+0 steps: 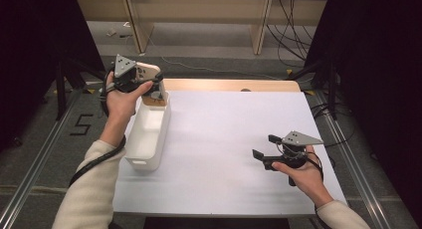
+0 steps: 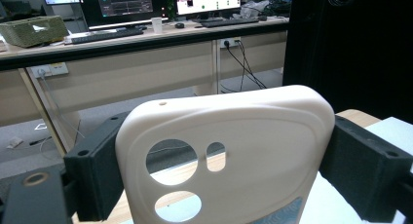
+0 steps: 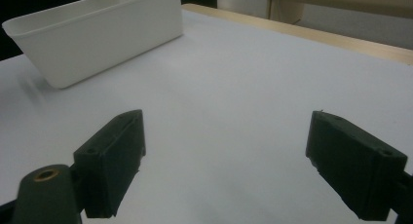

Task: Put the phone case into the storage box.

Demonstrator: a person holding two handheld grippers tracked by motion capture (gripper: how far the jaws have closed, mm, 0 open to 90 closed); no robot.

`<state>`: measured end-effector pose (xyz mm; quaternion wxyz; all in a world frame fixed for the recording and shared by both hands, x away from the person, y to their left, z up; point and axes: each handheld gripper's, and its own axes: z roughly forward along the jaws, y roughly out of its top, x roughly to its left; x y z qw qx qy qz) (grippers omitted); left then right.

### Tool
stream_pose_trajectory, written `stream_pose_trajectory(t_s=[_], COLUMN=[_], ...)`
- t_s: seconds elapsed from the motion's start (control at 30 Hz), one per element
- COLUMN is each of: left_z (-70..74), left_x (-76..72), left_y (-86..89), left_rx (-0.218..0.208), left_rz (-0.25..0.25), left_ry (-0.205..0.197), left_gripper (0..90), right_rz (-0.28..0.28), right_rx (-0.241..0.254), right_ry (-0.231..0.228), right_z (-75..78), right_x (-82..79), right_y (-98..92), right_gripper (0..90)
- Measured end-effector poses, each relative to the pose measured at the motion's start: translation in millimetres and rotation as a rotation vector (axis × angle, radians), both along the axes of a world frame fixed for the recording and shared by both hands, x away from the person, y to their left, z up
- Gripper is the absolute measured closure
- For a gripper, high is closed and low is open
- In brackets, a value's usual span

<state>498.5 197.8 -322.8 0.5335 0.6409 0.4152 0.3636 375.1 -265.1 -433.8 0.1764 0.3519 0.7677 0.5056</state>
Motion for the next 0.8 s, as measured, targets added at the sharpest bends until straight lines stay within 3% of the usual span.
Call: stream_pose_trajectory(t_s=[0.8], left_z=[-5.1], left_x=[10.8], left_y=[4.6], left_rx=[0.001], left_rz=[0.016], left_ry=[0.016], left_gripper=[11.5], right_rz=[0.002], right_rx=[0.0], right_ry=[0.0], right_z=[-0.1], right_x=[0.0], right_y=[0.0], right_gripper=[15.4])
